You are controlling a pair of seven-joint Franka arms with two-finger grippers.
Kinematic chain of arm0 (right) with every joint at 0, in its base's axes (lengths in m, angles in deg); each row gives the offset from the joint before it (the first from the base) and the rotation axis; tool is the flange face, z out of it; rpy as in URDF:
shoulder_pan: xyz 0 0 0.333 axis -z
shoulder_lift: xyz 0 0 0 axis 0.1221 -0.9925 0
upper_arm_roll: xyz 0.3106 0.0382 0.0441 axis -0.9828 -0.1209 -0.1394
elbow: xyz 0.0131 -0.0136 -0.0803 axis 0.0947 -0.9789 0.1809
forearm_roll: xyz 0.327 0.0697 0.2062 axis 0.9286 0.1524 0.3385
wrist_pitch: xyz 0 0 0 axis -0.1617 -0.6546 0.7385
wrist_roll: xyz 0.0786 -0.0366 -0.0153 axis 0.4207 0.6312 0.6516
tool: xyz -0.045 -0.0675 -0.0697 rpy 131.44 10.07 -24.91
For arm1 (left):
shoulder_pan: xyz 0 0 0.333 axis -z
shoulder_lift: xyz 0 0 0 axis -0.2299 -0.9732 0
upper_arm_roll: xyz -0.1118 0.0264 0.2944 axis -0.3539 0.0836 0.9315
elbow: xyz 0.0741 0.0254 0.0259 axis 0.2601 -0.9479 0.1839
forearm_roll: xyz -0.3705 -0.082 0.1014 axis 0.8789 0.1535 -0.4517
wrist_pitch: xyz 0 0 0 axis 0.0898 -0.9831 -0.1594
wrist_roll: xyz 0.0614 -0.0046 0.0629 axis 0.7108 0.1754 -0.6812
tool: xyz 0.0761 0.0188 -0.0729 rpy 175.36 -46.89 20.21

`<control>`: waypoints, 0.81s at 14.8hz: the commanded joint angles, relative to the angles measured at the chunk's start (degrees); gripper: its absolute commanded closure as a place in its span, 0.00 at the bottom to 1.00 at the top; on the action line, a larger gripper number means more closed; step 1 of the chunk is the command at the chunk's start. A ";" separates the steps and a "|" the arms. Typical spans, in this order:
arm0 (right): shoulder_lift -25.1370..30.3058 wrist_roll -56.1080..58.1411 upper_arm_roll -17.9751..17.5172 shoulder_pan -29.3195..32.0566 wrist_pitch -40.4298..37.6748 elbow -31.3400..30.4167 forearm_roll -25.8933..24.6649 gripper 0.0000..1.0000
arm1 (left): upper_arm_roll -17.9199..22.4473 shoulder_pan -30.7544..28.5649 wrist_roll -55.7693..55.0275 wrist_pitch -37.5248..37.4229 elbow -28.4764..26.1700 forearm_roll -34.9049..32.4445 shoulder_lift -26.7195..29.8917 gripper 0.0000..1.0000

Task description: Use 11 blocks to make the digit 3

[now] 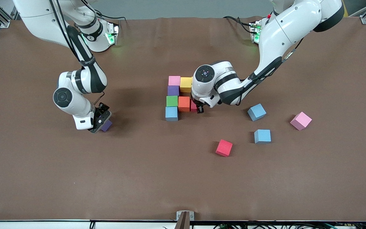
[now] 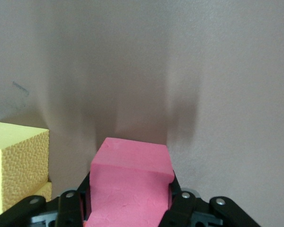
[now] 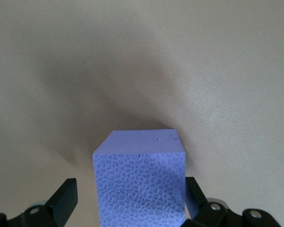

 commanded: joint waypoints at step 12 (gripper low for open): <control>-3.00 -26.29 -0.07 -6.98 -16.94 20.97 0.01 0.76 | 0.05 1.31 -17.87 0.27 -0.97 -3.19 1.26 0.00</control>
